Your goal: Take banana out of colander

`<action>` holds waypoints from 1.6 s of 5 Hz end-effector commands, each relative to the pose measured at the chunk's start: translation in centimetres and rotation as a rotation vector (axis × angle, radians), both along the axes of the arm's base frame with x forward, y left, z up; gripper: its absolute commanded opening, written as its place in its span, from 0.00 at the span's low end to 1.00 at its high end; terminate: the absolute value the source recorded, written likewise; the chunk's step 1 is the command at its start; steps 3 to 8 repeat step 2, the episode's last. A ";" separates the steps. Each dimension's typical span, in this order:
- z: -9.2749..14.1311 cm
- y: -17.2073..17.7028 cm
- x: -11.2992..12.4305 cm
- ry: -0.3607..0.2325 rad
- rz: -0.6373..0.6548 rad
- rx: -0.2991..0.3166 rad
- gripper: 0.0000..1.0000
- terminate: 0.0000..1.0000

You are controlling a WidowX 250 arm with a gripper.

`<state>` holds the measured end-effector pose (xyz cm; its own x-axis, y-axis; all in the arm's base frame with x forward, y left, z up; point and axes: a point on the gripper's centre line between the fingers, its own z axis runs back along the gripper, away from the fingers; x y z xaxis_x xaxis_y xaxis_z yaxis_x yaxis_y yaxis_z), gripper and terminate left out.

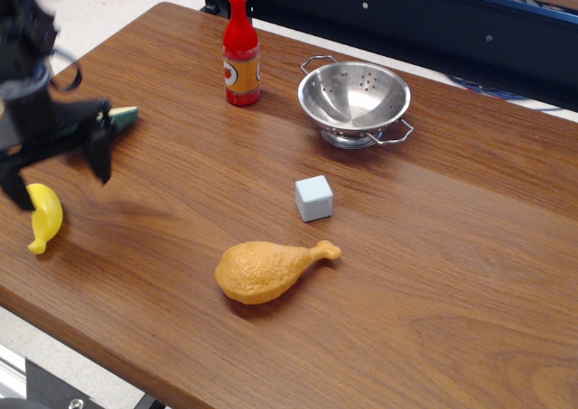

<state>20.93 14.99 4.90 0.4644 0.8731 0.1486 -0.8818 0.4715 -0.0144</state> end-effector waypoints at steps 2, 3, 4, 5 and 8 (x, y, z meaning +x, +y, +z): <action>4.9 -0.1 3.5 -0.087 -0.032 0.014 1.00 1.00; 4.9 -0.1 3.5 -0.087 -0.032 0.014 1.00 1.00; 4.9 -0.1 3.5 -0.087 -0.032 0.014 1.00 1.00; 4.9 -0.1 3.5 -0.087 -0.032 0.014 1.00 1.00; 4.9 -0.1 3.5 -0.087 -0.032 0.014 1.00 1.00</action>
